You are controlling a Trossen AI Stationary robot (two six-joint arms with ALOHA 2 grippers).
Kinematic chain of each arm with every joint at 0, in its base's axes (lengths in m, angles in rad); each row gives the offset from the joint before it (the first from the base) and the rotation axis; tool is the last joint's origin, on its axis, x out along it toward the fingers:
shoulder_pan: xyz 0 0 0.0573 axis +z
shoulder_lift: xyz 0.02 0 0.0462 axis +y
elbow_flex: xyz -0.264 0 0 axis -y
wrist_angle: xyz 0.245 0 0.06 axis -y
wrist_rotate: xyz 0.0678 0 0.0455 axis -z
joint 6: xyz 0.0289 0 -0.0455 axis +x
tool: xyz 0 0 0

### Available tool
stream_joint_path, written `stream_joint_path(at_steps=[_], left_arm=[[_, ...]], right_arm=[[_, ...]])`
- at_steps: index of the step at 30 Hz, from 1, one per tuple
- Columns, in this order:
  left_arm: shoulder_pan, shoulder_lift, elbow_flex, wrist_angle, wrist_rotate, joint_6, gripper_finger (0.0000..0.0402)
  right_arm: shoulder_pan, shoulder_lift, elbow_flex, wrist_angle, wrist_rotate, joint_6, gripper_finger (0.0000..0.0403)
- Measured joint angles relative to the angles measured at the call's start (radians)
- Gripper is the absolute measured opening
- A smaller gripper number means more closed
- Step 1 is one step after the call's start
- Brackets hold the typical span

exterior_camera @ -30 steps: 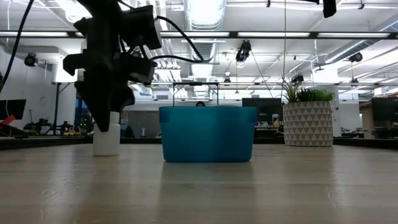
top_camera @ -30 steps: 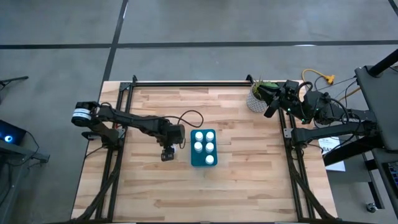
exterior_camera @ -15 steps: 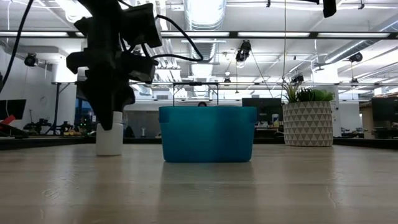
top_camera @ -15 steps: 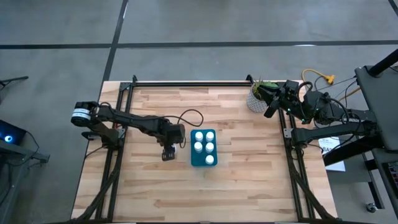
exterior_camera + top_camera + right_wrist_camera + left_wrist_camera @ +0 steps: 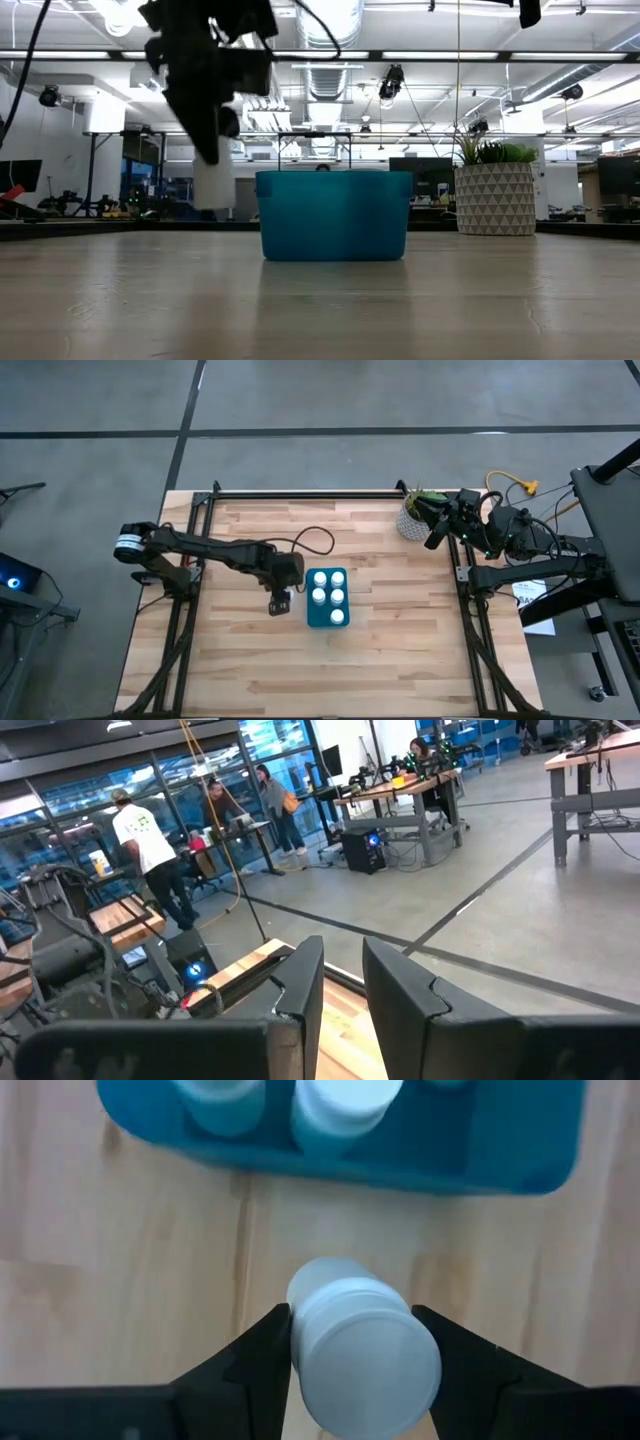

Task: Pick and place pill bottles into a basket
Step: Put the medicine bottle in the blue bin

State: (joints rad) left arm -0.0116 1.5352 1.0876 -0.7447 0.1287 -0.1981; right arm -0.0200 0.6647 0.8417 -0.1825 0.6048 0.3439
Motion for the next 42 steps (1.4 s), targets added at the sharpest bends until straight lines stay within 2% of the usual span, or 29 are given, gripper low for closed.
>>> stream_joint_path(at_steps=[16,31,42], left_arm=[[-0.005,0.027,0.323,-0.259,-0.032,0.004,0.0164],[-0.074,0.242,0.569,-0.37,-0.021,0.048,0.0164],[-0.09,0.321,0.616,-0.356,-0.022,0.052,0.0164]], right_arm=[[0.0,0.0,0.0,0.0,0.0,-0.004,0.0068],[0.0,0.0,0.0,0.0,0.0,-0.005,0.0068],[0.0,0.0,0.0,0.0,-0.006,-0.004,0.0068]])
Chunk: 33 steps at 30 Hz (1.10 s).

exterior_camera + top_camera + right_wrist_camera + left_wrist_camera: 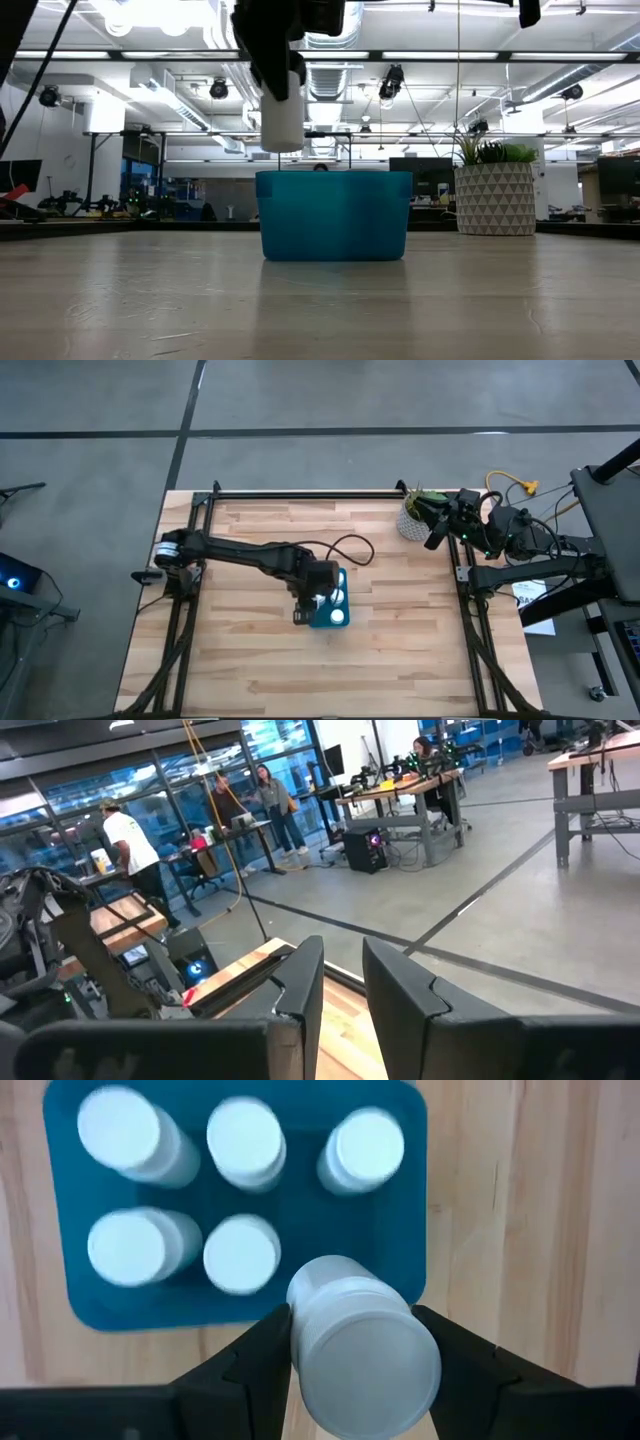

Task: Pick and place pill bottles into a basket
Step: Put the medicine bottle in the blue bin

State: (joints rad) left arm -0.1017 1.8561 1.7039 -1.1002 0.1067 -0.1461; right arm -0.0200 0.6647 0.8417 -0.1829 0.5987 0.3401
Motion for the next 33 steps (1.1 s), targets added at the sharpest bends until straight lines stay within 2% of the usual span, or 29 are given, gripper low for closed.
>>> stream_joint_path(at_steps=[20,33], left_arm=[[-0.038,0.119,-0.001,0.155,0.014,-0.032,0.0164],[-0.034,0.13,-0.009,0.158,0.012,0.002,0.0164]], right_arm=[[0.0,-0.003,0.0,-0.02,-0.048,0.002,0.0068],[0.0,-0.003,0.0,-0.022,-0.06,0.002,0.0068]])
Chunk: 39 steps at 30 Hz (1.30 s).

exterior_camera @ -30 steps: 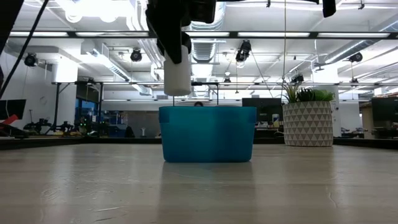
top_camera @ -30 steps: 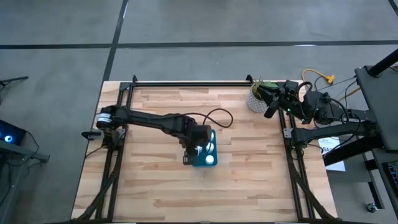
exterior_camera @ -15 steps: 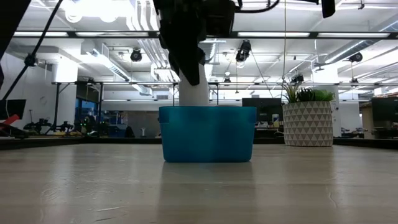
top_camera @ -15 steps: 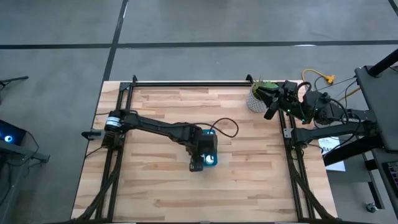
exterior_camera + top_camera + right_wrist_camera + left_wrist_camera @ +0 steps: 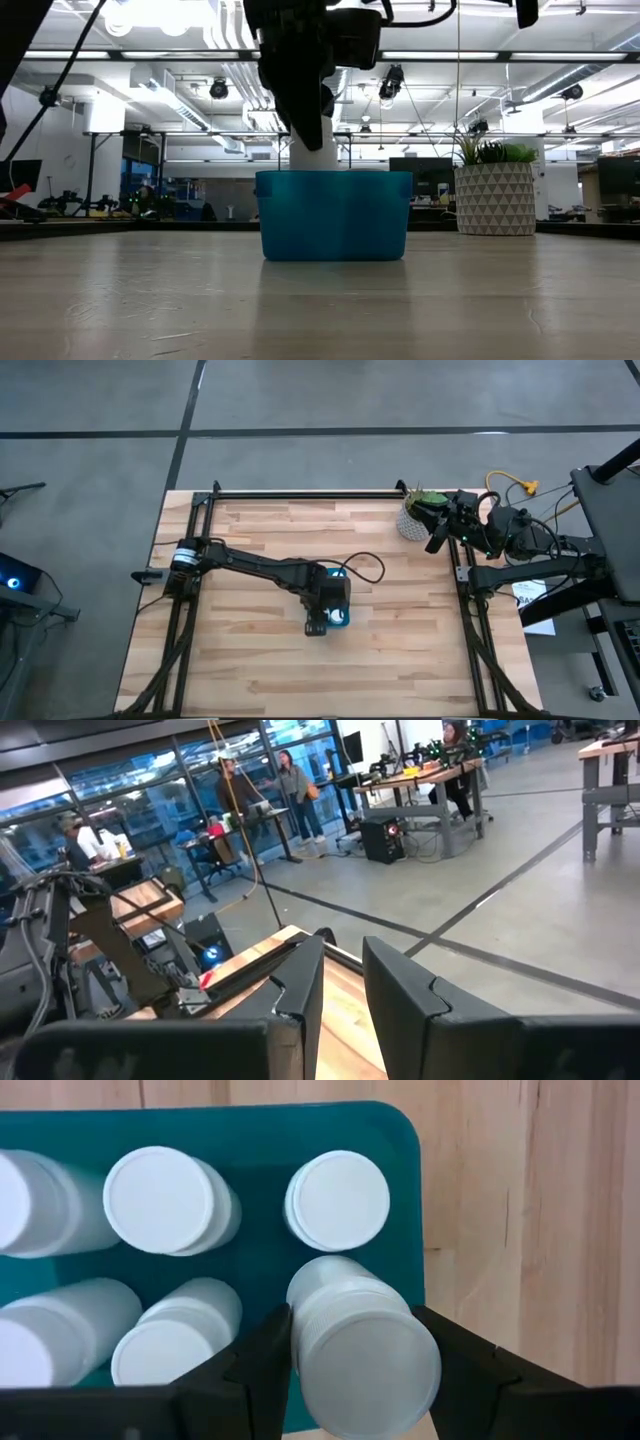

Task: Pick and place pill bottles into a basket
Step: Put the medicine bottle in the blue bin

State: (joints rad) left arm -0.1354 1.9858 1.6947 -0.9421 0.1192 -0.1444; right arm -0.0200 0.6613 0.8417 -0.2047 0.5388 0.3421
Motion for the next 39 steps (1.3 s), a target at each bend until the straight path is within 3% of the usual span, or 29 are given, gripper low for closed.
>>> stream_joint_path(at_steps=[13,35,39], left_arm=[[0.005,0.001,-0.084,0.107,0.011,0.026,0.0164],[0.018,-0.001,-0.161,0.097,0.007,0.026,0.0164],[0.018,-0.001,-0.163,0.151,0.007,0.02,0.0193]], right_arm=[[0.0,0.0,0.0,0.0,0.0,0.019,0.0068],[0.0,0.001,0.0,0.002,0.0,0.025,0.0068],[0.0,0.001,0.0,0.002,0.0,0.025,0.0068]])
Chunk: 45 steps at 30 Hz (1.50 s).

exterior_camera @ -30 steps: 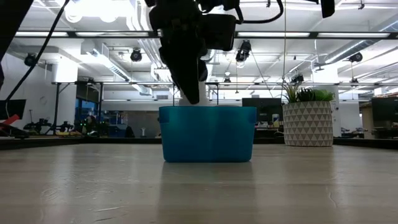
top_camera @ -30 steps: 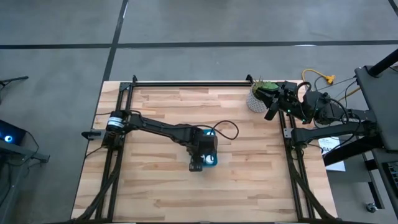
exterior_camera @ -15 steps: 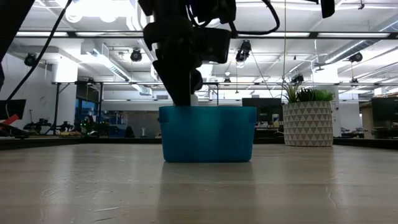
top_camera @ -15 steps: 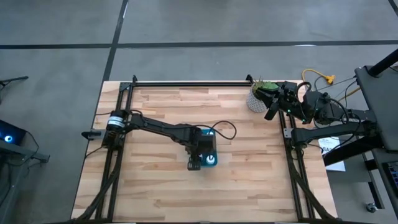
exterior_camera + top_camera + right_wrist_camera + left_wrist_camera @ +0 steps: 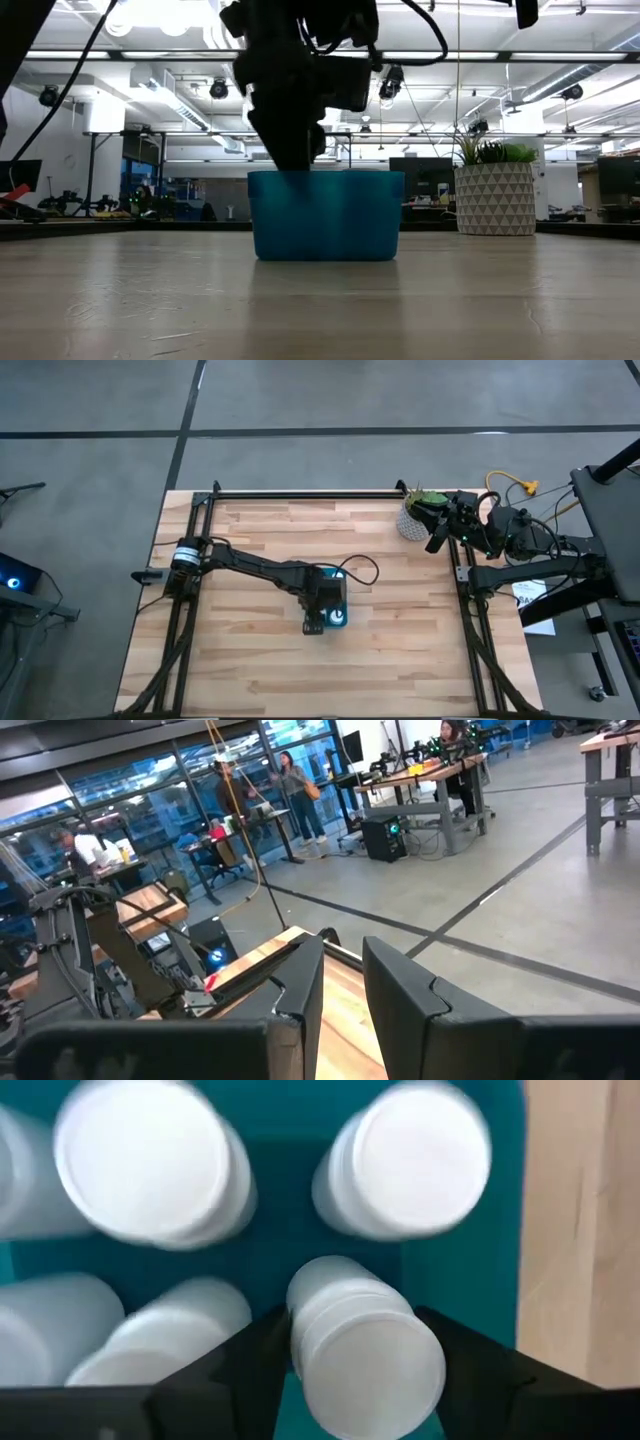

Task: Pick and place pill bottles into a basket
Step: Put the medicine bottle in the blue bin, then return to Home Position

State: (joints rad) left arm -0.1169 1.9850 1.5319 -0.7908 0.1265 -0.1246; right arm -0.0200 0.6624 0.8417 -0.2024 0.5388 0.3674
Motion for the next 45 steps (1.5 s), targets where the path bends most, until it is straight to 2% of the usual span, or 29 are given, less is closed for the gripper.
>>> stream_joint_path(at_steps=[4,18,28,34,41,45], left_arm=[[0.0,0.0,0.005,0.018,0.0,-0.001,0.0212],[0.0,-0.01,0.014,-0.034,0.002,-0.003,0.0218],[0.0,-0.108,0.027,-0.061,-0.01,0.0,0.0218],[0.0,-0.193,0.023,-0.093,-0.11,0.0,0.0218],[0.006,-0.31,0.019,-0.18,-0.296,-0.001,0.0218],[0.016,-0.394,0.019,-0.196,-0.381,-0.063,0.0218]], right_arm=[[0.0,0.0,0.0,0.0,0.0,0.0,0.0068],[0.0,0.0,0.0,0.0,0.003,0.0,0.0068],[0.0,0.003,0.0,-0.001,0.006,-0.004,0.0068],[0.0,0.003,0.0,0.011,0.007,-0.004,0.0068],[0.0,0.008,0.0,0.069,0.014,-0.032,0.0068],[0.0,0.026,0.0,0.12,0.014,-0.055,0.0068]])
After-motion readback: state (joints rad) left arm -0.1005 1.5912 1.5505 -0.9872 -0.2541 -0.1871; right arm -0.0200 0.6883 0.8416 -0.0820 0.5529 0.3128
